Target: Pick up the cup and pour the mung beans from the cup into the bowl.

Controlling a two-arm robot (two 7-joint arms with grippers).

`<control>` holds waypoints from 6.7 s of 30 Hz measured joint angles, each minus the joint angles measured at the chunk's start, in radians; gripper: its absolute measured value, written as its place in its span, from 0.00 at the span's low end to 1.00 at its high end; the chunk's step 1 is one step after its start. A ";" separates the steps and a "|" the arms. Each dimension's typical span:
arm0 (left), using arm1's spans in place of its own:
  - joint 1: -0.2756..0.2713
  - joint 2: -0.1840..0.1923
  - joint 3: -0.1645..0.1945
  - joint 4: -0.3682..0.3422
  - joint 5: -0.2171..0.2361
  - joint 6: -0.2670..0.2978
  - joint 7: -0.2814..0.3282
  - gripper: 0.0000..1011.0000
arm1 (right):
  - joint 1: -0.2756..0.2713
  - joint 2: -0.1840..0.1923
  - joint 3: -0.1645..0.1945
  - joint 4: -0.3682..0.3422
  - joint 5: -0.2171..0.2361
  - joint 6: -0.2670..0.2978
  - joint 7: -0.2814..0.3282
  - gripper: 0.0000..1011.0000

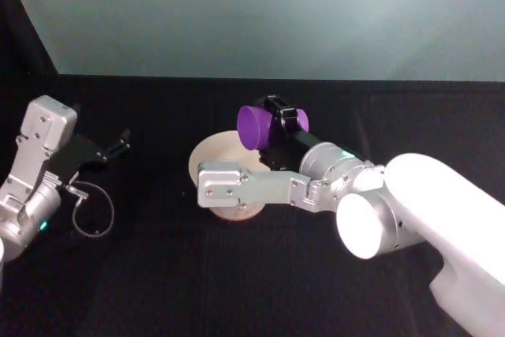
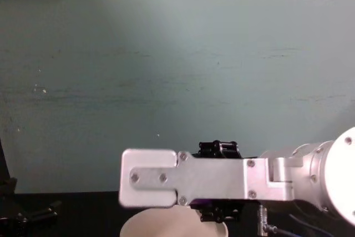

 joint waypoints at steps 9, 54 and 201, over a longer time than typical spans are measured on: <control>0.000 0.000 0.000 0.000 0.000 0.000 0.000 0.99 | 0.011 -0.007 -0.033 0.008 -0.087 0.009 0.017 0.72; 0.000 0.000 0.000 0.000 0.000 0.000 0.000 0.99 | 0.000 -0.019 -0.067 0.001 -0.346 -0.037 0.101 0.72; 0.000 0.000 0.000 0.000 0.000 0.000 0.000 0.99 | 0.031 -0.031 -0.191 -0.008 -0.856 -0.086 0.273 0.72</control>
